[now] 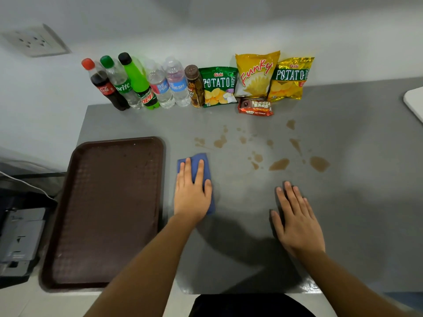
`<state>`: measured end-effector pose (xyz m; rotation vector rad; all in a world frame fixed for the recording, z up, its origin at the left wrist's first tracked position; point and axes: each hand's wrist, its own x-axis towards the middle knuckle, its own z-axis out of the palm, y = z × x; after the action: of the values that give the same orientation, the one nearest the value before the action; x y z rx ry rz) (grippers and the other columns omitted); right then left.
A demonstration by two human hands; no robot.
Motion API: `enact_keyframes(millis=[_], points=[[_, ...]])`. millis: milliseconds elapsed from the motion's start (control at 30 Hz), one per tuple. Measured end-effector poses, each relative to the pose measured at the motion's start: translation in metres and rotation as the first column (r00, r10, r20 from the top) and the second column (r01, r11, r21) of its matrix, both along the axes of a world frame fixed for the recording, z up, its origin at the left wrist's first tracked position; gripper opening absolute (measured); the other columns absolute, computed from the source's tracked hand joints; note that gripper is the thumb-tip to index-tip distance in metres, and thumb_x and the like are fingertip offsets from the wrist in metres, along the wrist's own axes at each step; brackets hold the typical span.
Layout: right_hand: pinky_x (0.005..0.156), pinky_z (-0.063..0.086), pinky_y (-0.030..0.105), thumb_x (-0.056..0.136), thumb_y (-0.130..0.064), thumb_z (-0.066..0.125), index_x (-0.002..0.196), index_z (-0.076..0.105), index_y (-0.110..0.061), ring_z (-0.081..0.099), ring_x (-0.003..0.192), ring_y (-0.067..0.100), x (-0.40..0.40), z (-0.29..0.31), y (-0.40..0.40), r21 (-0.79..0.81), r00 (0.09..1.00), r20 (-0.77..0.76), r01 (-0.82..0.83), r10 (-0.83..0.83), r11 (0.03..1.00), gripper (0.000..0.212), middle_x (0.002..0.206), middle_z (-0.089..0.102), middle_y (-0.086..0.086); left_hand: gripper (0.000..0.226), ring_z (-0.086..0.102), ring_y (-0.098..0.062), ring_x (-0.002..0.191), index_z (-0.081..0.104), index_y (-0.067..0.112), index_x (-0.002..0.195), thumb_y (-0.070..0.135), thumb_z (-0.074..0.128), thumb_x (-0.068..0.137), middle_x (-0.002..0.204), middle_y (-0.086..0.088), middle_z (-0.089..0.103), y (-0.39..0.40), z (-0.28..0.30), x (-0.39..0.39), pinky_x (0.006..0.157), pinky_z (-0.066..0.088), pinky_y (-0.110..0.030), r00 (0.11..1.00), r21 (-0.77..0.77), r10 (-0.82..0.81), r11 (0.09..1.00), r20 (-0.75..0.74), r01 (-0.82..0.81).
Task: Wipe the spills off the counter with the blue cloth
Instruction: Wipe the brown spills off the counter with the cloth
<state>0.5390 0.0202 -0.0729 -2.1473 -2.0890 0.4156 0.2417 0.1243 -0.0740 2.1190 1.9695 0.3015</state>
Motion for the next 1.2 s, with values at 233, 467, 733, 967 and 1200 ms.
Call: enact_keyframes(millis=[233, 467, 733, 967, 1200], points=[[0.127, 0.006, 0.039, 0.106, -0.055, 0.023, 0.164, 0.005, -0.029, -0.003, 0.159, 0.016, 0.001, -0.005, 0.0, 0.016, 1.0, 0.019, -0.001, 0.001, 1.0, 0.066, 0.173, -0.003, -0.006, 0.063, 0.0, -0.032, 0.158, 0.01, 0.027, 0.165, 0.042, 0.033, 0.108, 0.172, -0.013, 0.005, 0.089, 0.004, 0.015, 0.128, 0.001, -0.042, 1.0, -0.078, -0.01, 0.997, -0.012, 0.009], [0.127, 0.006, 0.038, 0.105, -0.055, 0.026, 0.164, 0.008, -0.03, -0.002, 0.159, 0.015, 0.001, -0.004, 0.0, 0.022, 1.0, 0.005, 0.007, -0.007, 1.0, 0.067, 0.173, 0.0, -0.007, 0.061, -0.002, -0.028, 0.159, 0.01, 0.029, 0.165, 0.044, 0.029, 0.108, 0.173, -0.007, 0.003, 0.073, 0.006, 0.062, 0.129, 0.004, -0.042, 0.973, -0.07, -0.233, 0.97, -0.012, 0.231], [0.128, 0.005, 0.037, 0.105, -0.056, 0.026, 0.164, 0.008, -0.031, -0.001, 0.159, 0.016, 0.002, -0.005, 0.0, 0.014, 1.0, 0.016, -0.001, 0.001, 1.0, 0.067, 0.173, 0.001, -0.007, 0.062, -0.002, -0.023, 0.159, 0.009, 0.033, 0.164, 0.049, 0.027, 0.107, 0.173, -0.003, 0.004, -0.002, -0.001, 0.031, 0.128, 0.007, -0.04, 0.983, -0.04, -0.183, 0.982, 0.011, 0.183], [0.128, 0.009, 0.039, 0.105, -0.054, 0.028, 0.164, 0.009, -0.029, -0.001, 0.159, 0.017, 0.001, -0.005, 0.0, 0.017, 1.0, 0.019, 0.0, 0.0, 1.0, 0.067, 0.173, 0.001, -0.006, 0.063, 0.005, -0.03, 0.158, 0.016, 0.027, 0.164, 0.042, 0.036, 0.107, 0.172, -0.012, 0.011, 0.048, 0.001, 0.019, 0.129, 0.007, -0.044, 0.996, -0.032, -0.09, 0.995, -0.018, 0.089], [0.129, 0.008, 0.04, 0.106, -0.055, 0.024, 0.164, 0.004, -0.03, -0.007, 0.159, 0.013, -0.001, 0.002, 0.0, -0.015, 1.0, 0.006, 0.003, -0.003, 1.0, 0.066, 0.173, -0.004, -0.006, 0.062, -0.006, -0.028, 0.159, 0.007, 0.029, 0.165, 0.044, 0.028, 0.108, 0.173, -0.01, 0.0, 0.076, 0.005, 0.068, 0.127, -0.004, -0.04, 0.995, -0.093, -0.098, 0.991, -0.003, 0.098]])
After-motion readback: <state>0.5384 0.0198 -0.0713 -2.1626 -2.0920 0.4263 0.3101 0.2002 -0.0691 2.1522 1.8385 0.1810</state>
